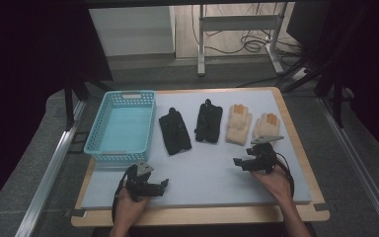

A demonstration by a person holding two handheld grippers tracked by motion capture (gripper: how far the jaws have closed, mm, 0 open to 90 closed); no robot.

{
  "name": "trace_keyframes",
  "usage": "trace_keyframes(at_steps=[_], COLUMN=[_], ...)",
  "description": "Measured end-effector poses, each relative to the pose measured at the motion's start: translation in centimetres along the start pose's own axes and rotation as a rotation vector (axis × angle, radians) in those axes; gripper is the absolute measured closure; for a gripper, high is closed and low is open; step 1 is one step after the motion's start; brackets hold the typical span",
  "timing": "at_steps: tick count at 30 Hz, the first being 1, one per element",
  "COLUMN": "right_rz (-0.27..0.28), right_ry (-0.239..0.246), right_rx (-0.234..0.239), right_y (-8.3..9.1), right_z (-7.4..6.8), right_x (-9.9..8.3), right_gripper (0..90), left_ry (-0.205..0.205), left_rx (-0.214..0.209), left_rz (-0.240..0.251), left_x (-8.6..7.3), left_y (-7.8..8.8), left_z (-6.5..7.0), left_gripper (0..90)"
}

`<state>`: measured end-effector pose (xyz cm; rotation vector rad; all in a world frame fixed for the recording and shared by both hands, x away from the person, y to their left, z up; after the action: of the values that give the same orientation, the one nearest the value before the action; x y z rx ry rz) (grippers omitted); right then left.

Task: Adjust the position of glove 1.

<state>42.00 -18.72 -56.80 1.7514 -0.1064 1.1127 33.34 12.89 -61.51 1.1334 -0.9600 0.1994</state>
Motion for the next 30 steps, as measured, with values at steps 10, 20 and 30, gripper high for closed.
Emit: trace_keyframes(at_steps=[10, 20, 30], right_rz=[-0.006, -0.021, -0.046], right_ry=[0.076, 0.146, 0.117], right_rx=[0.008, -0.013, -0.075], right_y=[-2.6, -5.8, -8.8], right_z=[-0.6, -0.9, 0.3], right_x=[3.5, 7.2, 10.4], right_gripper=[26.6, 48.5, 56.1], left_ry=[0.0, 0.001, -0.002], left_rx=[0.0, -0.001, -0.002], left_rz=[0.0, 0.0, -0.002], left_x=[0.0, 0.0, 0.0], left_y=[0.0, 0.0, 0.0], left_z=[0.0, 0.0, 0.0], left_gripper=[6.3, 6.4, 6.3])
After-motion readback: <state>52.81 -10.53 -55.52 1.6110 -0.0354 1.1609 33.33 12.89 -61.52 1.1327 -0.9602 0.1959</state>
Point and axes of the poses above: each handheld gripper's, and its own axes: y roughly backward along the jaws, x roughly out of its top, z roughly to its right, the point moved 9 cm from there along -y, roughly forward along the jaws, and after that the axes turned 4 degrees about -x, right-handed, at the moved point
